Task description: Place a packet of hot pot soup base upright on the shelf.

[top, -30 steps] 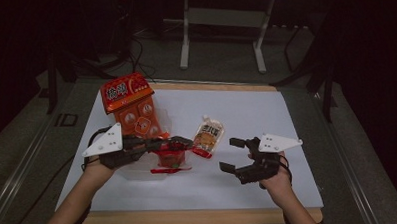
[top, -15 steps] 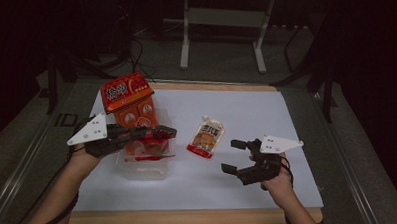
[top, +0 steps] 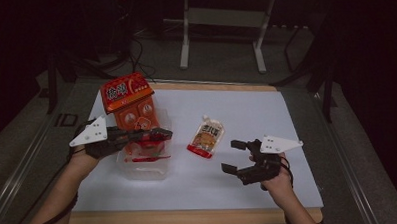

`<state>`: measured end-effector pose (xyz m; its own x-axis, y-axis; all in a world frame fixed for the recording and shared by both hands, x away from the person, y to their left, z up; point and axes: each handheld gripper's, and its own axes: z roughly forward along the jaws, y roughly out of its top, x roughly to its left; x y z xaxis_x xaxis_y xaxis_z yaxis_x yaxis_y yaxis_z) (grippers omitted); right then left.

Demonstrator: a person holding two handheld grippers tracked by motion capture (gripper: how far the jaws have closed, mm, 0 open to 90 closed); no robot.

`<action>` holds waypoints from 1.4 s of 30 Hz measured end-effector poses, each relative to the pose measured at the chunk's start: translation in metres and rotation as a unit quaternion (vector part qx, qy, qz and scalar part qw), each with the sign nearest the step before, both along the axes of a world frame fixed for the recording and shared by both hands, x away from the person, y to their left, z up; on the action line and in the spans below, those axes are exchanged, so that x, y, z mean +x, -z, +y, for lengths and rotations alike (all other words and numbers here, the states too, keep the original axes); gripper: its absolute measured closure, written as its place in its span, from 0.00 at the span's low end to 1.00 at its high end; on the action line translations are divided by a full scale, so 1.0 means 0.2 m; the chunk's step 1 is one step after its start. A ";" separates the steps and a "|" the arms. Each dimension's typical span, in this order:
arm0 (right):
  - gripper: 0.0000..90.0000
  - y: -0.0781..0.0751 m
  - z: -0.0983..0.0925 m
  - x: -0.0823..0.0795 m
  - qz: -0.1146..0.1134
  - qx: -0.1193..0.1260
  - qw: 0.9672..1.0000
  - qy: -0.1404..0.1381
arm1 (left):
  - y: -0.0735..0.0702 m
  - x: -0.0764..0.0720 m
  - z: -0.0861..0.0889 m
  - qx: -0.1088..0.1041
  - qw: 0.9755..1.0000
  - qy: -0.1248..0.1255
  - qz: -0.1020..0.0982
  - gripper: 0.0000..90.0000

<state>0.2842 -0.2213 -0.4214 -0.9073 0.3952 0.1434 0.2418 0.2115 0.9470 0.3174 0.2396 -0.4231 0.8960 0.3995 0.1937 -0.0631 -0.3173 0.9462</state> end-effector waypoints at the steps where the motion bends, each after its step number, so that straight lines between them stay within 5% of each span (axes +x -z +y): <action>1: 0.16 0.00 0.00 0.00 0.001 -0.001 1.000 -0.001 | 0.00 0.00 0.00 0.002 1.000 -0.002 -0.004 0.98; 11: 0.16 0.02 0.00 0.00 0.008 0.001 1.000 -0.003 | 0.06 0.01 0.05 0.011 1.000 -0.016 -0.001 0.97; 18: 0.16 0.02 0.01 0.00 0.011 0.001 1.000 -0.005 | 0.12 0.01 0.08 -0.015 1.000 -0.021 0.006 0.97; 27: 0.16 0.02 0.01 0.00 0.012 0.002 1.000 -0.005 | 0.16 -0.01 0.08 -0.024 0.999 -0.020 0.018 0.97; 32: 0.16 0.02 0.01 0.00 0.013 0.004 1.000 -0.005 | 0.22 -0.02 0.04 0.012 0.999 -0.011 0.028 0.97; 42: 0.16 0.02 0.01 0.00 0.016 0.006 1.000 -0.008 | 0.27 -0.01 0.09 -0.012 0.998 -0.023 0.053 0.96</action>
<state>0.2850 -0.2193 -0.4264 -0.9083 0.3784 0.1781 0.2695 0.2038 0.9412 0.3160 0.2568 -0.4774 0.8917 0.4438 0.0888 0.0521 -0.2955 0.9539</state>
